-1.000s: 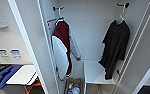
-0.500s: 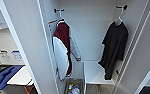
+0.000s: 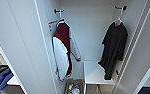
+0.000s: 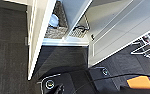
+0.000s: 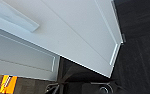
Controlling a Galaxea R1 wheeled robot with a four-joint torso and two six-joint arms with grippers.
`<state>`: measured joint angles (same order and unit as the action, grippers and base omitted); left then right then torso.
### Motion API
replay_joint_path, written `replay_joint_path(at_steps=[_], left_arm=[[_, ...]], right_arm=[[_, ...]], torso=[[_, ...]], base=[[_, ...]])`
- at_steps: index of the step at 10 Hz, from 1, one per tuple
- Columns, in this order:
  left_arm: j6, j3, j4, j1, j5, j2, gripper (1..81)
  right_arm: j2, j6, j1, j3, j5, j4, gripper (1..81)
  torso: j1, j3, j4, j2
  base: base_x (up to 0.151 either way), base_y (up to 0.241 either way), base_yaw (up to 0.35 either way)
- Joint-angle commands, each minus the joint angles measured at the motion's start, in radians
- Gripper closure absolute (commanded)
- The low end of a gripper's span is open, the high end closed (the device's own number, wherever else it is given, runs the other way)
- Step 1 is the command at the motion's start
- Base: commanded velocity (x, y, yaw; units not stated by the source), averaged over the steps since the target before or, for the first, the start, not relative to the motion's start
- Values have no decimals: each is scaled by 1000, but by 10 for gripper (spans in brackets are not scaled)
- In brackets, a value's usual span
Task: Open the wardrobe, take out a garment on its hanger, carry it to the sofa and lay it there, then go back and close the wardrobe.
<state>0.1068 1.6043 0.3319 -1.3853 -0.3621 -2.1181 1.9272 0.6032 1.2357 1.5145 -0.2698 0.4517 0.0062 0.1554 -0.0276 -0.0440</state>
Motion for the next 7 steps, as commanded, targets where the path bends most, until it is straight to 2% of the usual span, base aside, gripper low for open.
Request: replay_joint_path(at_steps=[1,7], left_arm=[[19,276,-97,-99,-24,-237,10],[21,626,-100,-131,95,-530,10]], right_arm=[[236,18,156,271,-6,-85,10],[598,9,293,673,0,-62,10]], torso=[[0,0,0,0],[-1,-1,0,-1]], base=[[0,0,0],[0,0,0]])
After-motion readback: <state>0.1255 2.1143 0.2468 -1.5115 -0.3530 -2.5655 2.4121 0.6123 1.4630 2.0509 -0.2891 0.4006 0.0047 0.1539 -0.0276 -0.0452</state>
